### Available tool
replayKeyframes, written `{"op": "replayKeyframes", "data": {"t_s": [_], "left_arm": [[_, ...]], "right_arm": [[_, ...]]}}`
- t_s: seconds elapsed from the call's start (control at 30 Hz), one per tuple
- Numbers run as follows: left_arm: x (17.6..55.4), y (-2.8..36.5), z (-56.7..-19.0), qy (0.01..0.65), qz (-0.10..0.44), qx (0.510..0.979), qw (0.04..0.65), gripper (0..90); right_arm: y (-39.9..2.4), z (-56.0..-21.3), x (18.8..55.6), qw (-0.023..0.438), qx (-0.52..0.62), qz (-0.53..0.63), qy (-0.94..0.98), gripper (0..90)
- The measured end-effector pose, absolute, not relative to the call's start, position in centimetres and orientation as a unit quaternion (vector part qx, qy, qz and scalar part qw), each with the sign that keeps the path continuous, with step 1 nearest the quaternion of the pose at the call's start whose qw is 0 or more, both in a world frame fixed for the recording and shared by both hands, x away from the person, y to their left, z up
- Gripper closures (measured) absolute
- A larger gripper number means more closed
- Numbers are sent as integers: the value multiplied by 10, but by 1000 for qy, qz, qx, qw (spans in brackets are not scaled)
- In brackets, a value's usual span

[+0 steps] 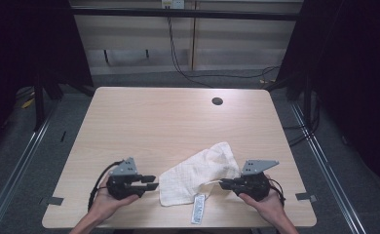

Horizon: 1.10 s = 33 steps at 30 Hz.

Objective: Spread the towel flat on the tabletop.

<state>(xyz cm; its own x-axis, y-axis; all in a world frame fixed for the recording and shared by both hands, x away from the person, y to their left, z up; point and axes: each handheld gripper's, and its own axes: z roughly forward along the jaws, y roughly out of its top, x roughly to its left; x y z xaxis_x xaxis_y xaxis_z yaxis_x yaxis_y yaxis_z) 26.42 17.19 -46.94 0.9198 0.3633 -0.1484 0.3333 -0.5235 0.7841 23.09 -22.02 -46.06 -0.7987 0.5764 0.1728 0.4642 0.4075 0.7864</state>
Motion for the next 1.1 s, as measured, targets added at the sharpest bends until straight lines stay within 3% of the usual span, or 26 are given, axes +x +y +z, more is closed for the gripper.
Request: {"op": "replayKeyframes", "data": {"t_s": [0.07,0.2,0.47,0.6,0.63,0.73,0.83,0.87,0.9,0.97,1.1], "left_arm": [[255,155,-475,154,2,892,425,700],[249,146,-484,132,-15,904,406,697],[254,148,-490,136,-4,909,395,675],[251,143,-495,113,-2,919,377,622],[250,143,-496,113,-2,917,383,565],[247,142,-497,113,11,915,388,560],[245,141,-496,105,27,919,378,594],[244,141,-496,98,26,920,379,671],[243,141,-495,93,25,922,375,671],[238,143,-494,86,28,925,369,762],[237,144,-493,93,23,926,365,837]], "right_arm": [[-219,-467,229,56,312,437,842,855],[-218,-468,228,59,310,433,845,843],[-220,-471,230,54,316,428,845,842],[-218,-472,231,54,315,425,847,835],[-218,-472,231,54,314,425,847,832],[-217,-474,230,50,312,419,851,819],[-215,-475,230,49,311,415,854,819],[-215,-475,230,48,311,413,855,819],[-215,-475,230,48,311,413,855,819],[-215,-474,230,40,309,416,854,819],[-218,-473,231,36,315,421,850,836]]}}
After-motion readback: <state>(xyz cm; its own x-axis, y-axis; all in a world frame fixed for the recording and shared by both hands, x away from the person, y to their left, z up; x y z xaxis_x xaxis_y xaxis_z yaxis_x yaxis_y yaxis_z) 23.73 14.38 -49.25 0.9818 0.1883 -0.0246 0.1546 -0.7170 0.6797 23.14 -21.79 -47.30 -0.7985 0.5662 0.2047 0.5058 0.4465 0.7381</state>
